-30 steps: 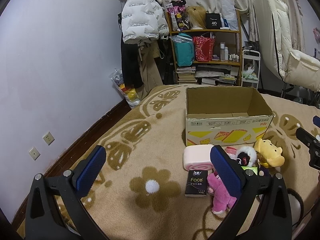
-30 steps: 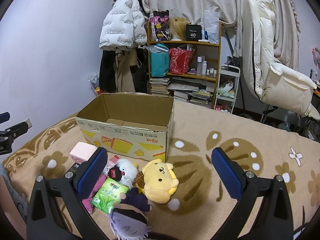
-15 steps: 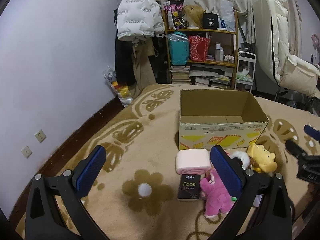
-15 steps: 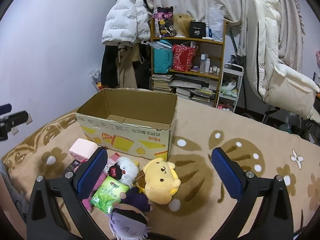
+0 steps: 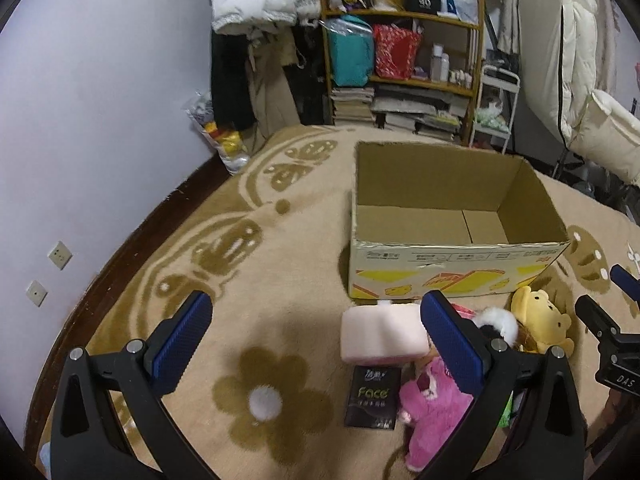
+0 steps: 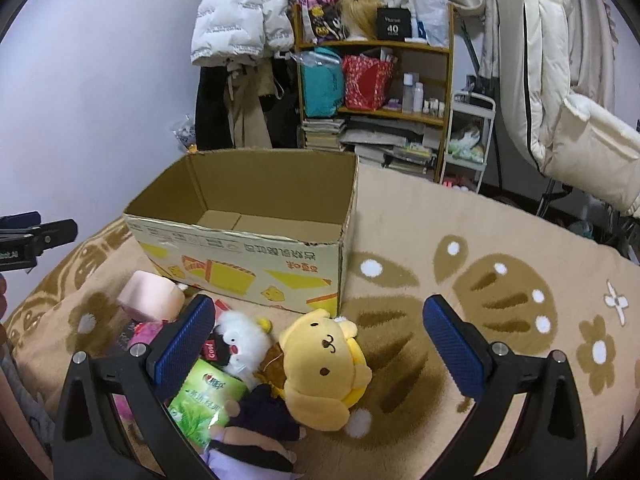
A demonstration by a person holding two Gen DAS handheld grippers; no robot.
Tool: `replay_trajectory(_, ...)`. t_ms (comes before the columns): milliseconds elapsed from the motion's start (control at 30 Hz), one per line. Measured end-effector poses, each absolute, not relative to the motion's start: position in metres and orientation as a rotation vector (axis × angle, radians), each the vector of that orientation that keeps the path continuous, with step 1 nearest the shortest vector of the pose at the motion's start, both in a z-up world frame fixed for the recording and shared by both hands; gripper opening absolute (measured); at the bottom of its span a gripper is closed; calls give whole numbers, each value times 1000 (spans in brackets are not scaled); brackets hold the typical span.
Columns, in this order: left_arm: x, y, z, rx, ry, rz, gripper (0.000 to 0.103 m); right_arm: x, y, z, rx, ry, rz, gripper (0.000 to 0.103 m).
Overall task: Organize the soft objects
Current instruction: 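Close the right gripper on the yellow plush dog while the left gripper grasps the pink sponge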
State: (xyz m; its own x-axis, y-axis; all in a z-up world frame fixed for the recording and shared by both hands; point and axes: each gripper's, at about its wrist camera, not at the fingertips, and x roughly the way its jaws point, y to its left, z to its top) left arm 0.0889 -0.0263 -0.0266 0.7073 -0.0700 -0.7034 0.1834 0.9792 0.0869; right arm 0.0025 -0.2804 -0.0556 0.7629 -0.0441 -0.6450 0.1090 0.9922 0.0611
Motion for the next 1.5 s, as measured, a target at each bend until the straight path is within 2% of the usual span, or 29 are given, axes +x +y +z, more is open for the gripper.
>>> replay_trajectory(633, 135, -72, -105, 202, 943, -258, 103, 43, -306, -115, 232, 862, -64, 103)
replay_trajectory(900, 142, -90, -130, 260, 1004, -280, 103, 52, -312, -135, 257, 921, -69, 91)
replay_trajectory(1333, 149, -84, -147, 174, 1074, -237, 103, 57, -312, -151, 310, 986, -22, 91)
replay_trajectory(1400, 150, -82, -147, 171, 1081, -230, 101, 56, -312, -151, 315, 984, -18, 86)
replay_trajectory(1433, 149, -82, -147, 172, 1082, -225, 96, 55, -311, -150, 314, 980, -17, 84)
replay_trajectory(1500, 148, -81, -147, 173, 1077, -227, 87, 54, -309, -147, 311, 974, -10, 72)
